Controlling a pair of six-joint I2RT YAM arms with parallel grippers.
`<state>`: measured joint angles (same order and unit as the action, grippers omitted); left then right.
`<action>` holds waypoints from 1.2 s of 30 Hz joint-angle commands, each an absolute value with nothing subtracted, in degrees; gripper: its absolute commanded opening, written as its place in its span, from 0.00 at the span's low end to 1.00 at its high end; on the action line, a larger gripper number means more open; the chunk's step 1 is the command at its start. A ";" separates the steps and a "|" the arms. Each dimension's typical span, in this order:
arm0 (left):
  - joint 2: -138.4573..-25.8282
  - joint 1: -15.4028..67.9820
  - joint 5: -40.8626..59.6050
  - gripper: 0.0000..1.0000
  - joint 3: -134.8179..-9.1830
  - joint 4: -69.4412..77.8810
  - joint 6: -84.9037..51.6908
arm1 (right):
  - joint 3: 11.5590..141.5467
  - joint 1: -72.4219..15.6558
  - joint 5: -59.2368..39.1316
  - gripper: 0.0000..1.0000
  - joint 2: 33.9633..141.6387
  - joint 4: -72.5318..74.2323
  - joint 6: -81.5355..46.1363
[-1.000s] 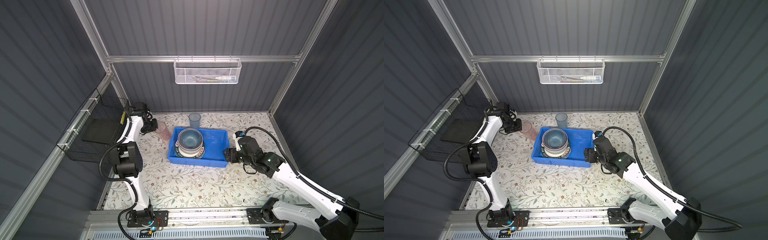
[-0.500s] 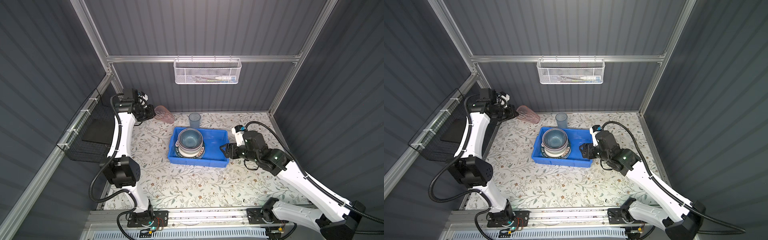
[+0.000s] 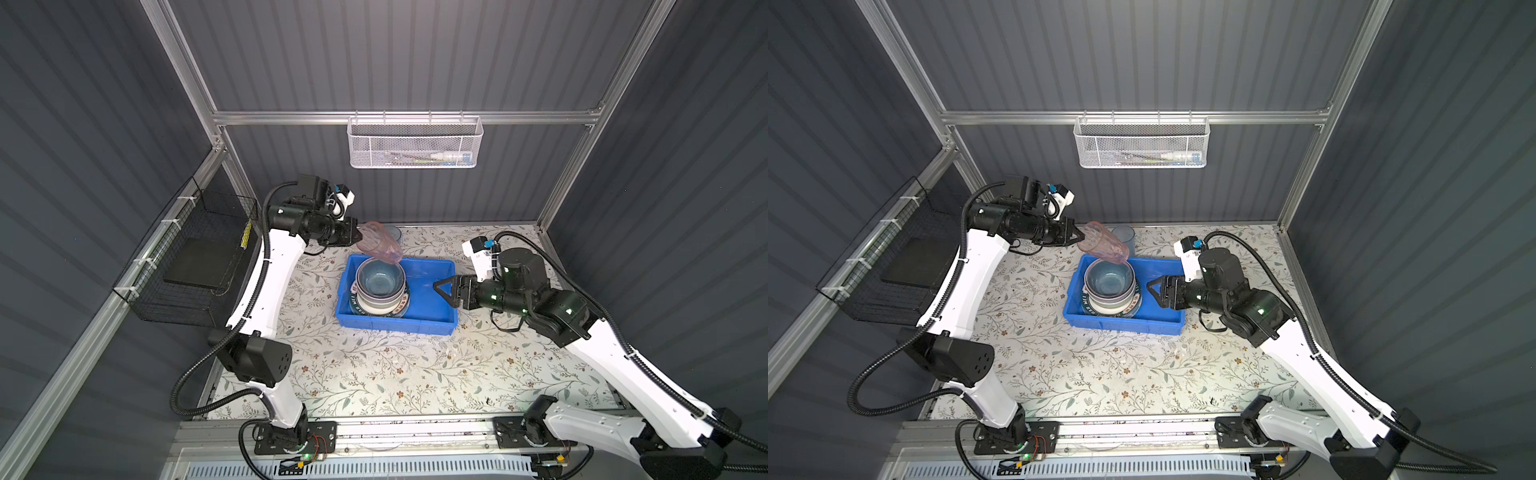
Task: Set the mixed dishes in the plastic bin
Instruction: 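Lift the pink cup and carry it over the bin with the left gripper, then grasp the pink cup with the right gripper while left still holds it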
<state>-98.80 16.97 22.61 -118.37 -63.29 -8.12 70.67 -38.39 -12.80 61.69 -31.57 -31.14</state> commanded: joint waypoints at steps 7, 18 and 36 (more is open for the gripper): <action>-92.74 31.22 16.44 0.00 -110.01 -55.56 -13.69 | 80.49 -38.36 -9.71 0.70 66.10 -38.95 -32.20; -92.72 43.93 -6.44 0.00 -106.36 -52.94 -22.71 | 89.76 -40.39 -0.49 0.64 73.60 -46.80 -30.67; -91.15 47.80 -10.69 0.00 -104.13 -49.35 -24.36 | 95.12 -42.99 13.20 0.33 83.97 -51.59 -30.81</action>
